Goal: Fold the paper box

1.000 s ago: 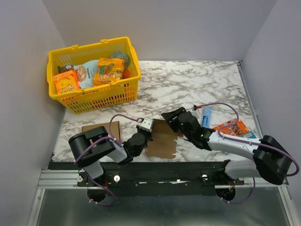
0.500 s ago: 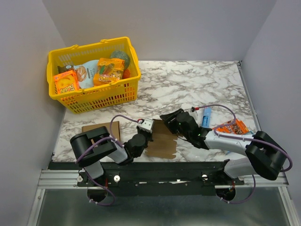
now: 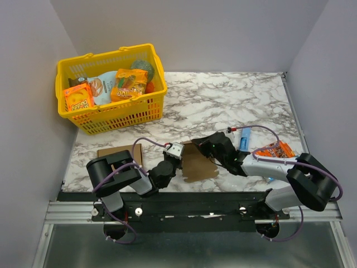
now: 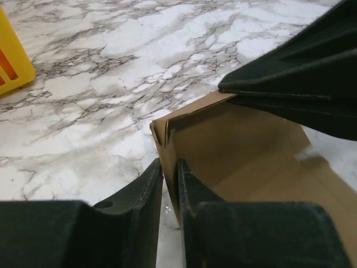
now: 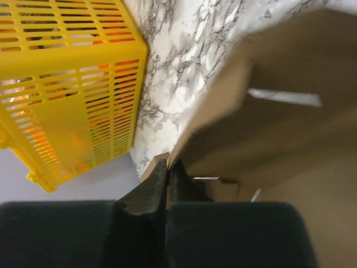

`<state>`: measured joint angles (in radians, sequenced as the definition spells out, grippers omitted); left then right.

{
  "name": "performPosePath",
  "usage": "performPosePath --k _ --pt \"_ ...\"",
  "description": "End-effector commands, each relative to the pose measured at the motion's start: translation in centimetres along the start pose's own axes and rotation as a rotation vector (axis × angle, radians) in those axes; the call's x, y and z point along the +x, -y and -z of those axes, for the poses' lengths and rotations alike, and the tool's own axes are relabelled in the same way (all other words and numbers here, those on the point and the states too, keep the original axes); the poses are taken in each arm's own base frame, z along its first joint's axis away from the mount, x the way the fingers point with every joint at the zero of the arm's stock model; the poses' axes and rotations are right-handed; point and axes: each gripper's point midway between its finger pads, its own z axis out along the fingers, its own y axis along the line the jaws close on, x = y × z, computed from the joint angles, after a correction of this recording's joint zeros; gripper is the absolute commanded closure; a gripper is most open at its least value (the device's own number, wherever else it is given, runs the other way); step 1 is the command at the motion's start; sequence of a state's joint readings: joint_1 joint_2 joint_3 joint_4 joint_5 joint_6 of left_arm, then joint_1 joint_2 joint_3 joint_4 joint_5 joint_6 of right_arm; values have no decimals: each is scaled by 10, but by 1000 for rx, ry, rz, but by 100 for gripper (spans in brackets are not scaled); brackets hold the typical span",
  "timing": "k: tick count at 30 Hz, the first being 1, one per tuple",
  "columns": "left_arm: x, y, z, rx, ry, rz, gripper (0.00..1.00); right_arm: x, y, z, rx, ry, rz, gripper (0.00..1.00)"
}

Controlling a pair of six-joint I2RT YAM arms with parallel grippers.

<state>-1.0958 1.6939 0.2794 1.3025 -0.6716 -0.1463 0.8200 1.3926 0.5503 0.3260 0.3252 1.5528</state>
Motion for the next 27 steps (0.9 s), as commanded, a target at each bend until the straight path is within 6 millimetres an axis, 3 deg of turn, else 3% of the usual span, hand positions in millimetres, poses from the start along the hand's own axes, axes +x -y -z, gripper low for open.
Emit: performPosePath --k 1,6,12,15,20,22,23,25,26,27 --pt "-2 0 0 -8 12 -15 61 -5 9 -5 12 25 65 100" --pt "-1 14 0 69 -7 -22 39 -3 11 -8 -19 23 103 100" --pt "-5 23 5 152 -32 -2 25 -3 9 -7 -95 25 152 99" --pt "-5 28 10 199 -52 13 21 -1 14 -4 -108 15 191 100" --pt "-5 28 22 238 -94 54 20 1 -3 5 -240 3 202 100" --pt "-16 32 28 293 -94 113 19 2 -8 7 -244 -7 214 100" --pt "-10 23 30 286 -130 118 19 3 -13 7 -250 -9 206 100" --pt "-24 22 36 323 -116 191 16 0 -16 8 -250 3 194 100" --pt "-21 15 38 316 -127 213 16 -1 -20 9 -255 7 183 100" --pt "-32 0 36 288 -97 245 16 -2 -21 9 -256 11 174 100"
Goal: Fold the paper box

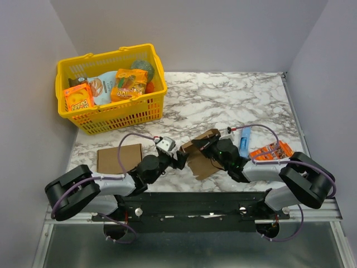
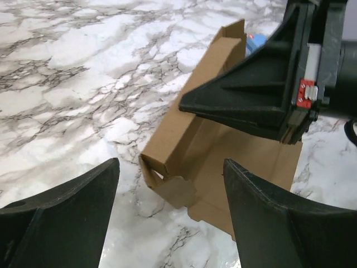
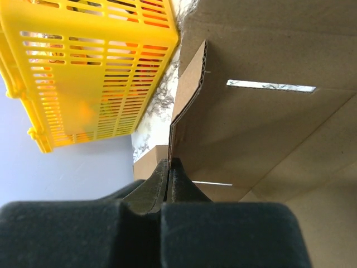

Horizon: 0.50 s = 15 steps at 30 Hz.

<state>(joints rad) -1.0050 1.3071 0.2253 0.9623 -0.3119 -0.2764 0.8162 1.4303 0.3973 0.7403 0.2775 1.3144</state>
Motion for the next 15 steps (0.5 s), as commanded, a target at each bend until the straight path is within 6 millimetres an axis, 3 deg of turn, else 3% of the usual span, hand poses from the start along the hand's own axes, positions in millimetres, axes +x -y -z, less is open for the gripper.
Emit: performPosePath --k 1,3,5,7,12,15 --pt "-7 -18 18 36 -17 144 16 -10 -15 -1 -37 30 -11 100" --pt "-10 -35 22 5 -18 155 16 -10 -18 -5 -46 15 -28 100" --pt "-22 -36 22 24 -11 148 16 -14 -24 -7 -73 21 -39 100" --pt "-18 -48 21 4 -45 154 16 -15 -27 -12 -95 19 -29 99" --pt "-9 -35 12 135 -114 186 21 -14 -15 -13 -95 18 -27 100" --pt "4 -40 5 115 -150 186 26 -14 -6 -11 -80 20 -23 100"
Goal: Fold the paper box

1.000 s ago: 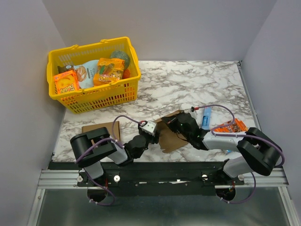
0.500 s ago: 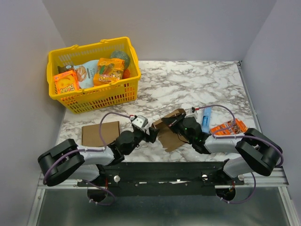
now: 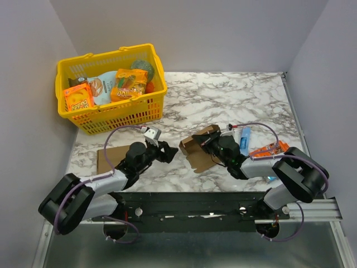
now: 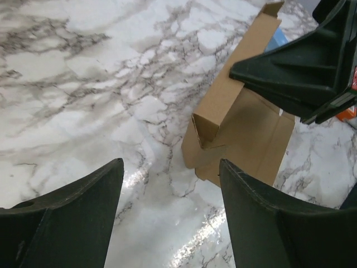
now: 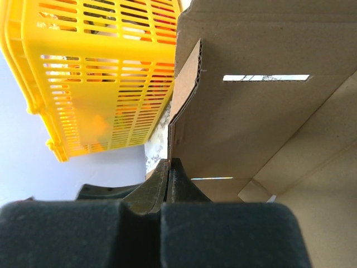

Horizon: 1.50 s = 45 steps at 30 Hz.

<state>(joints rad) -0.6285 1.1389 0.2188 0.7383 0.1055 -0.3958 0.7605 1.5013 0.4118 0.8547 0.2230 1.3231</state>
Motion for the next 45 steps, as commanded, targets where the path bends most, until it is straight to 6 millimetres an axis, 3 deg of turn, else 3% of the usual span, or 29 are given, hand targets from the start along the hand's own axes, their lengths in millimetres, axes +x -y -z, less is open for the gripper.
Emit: performPosePath --k 1,10,17,22,28,33,36,42,45 --pt "25 9 -8 75 -105 14 27 -3 1 2 -31 10 13 99" --pt "36 12 -34 125 -115 8 33 -2 10 3 -5 3 50 100" --pt "34 31 -61 182 -117 -68 38 -2 11 3 -4 -2 64 99" --pt "44 32 -69 172 -139 -98 48 -1 13 2 1 -5 68 100" --pt "61 32 -76 134 -180 -143 51 1 22 1 28 -8 77 100" --pt "61 35 -81 112 -159 -160 54 -1 26 3 40 -1 91 100" --pt "60 38 -80 108 -150 -150 53 -2 29 4 48 5 94 100" --pt "60 42 -70 125 -129 -85 33 -4 32 6 59 16 92 99" --pt "67 35 -67 92 -142 -83 32 -5 30 6 56 19 89 99"
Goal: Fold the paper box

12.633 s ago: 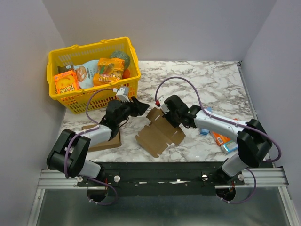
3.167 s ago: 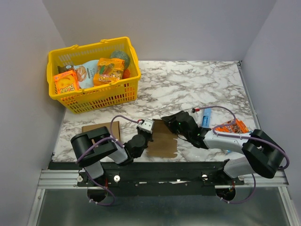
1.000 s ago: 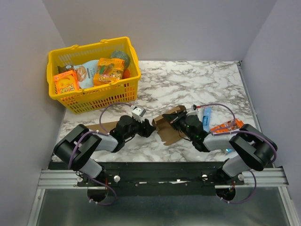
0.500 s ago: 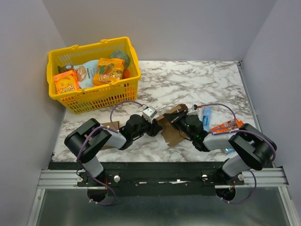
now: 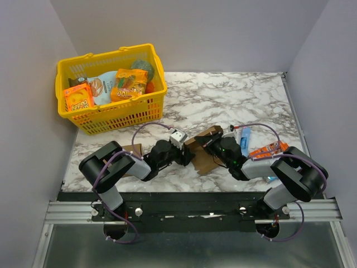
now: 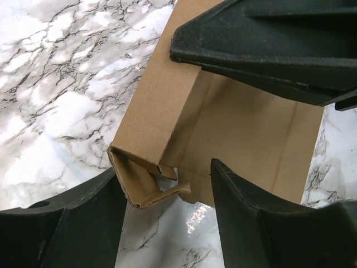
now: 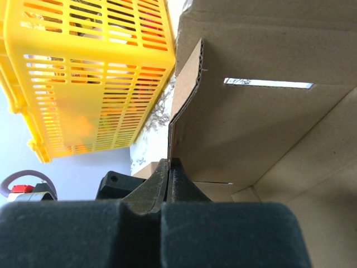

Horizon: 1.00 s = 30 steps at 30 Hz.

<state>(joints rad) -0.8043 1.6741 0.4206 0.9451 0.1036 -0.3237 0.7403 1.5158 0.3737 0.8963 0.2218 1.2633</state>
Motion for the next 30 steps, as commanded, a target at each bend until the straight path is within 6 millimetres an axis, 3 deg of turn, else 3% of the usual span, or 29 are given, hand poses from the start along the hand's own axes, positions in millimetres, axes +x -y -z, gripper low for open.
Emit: performPosePath --k 1,8,11,14,16,17,19,23,25,28,30 --pt "-2 -6 3 -39 34 18 31 1 14 3 41 3 31 99" --pt "8 -25 14 -182 0 12 25 0 14 3 46 9 32 99" --pt "13 -24 11 -209 -31 -3 26 1 14 2 46 4 30 100" --pt "16 -24 10 -222 -46 -18 33 1 14 2 49 2 29 99" --pt "2 -16 15 -198 12 -30 31 1 15 3 49 3 30 99" --pt "9 -16 26 -186 15 -33 29 1 16 3 51 4 29 100" --pt "-15 -5 37 -139 108 -24 24 0 15 4 49 7 29 100" --pt "-16 2 55 -102 97 -36 23 -1 12 4 43 10 35 100" --pt "-18 -5 61 -120 99 -22 24 0 12 3 43 7 34 100" --pt "-6 -26 59 -168 45 16 32 2 15 3 37 -1 21 100" --pt "-8 -27 53 -156 41 18 36 5 15 4 27 -8 16 99"
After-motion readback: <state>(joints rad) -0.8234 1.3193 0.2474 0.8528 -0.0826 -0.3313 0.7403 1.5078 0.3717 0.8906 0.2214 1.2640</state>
